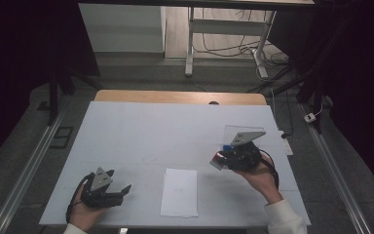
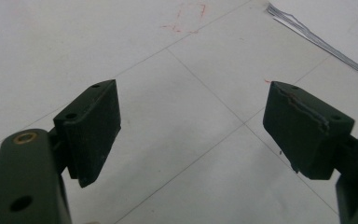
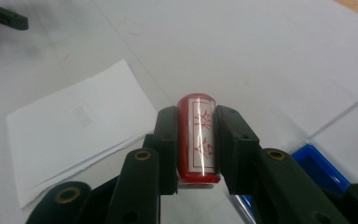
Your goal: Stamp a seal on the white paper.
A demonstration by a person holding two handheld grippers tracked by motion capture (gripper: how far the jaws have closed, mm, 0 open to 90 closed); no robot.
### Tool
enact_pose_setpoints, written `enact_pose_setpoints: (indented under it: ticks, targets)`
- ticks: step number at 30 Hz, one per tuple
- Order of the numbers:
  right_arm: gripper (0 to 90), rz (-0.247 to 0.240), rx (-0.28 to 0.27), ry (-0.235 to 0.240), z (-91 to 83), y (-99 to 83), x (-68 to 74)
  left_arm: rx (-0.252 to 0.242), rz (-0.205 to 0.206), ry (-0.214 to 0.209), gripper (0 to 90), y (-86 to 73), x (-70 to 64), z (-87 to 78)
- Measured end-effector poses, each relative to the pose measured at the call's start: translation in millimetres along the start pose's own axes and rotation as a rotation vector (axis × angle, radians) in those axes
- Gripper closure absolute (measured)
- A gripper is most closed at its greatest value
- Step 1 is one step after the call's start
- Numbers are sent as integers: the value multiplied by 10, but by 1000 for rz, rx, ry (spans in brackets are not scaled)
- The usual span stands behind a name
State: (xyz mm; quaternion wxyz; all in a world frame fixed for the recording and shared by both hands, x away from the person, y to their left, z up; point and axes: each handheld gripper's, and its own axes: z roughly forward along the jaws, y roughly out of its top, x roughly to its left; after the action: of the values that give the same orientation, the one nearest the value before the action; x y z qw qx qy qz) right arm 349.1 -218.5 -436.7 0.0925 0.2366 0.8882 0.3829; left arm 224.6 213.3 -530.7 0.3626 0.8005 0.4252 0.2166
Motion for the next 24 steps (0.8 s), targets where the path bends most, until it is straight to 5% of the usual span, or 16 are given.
enact_pose_setpoints:
  ticks: [24]
  targets:
    - [701,-117,19,87,211,185,426,6,11,-5,190,18,-18,30]
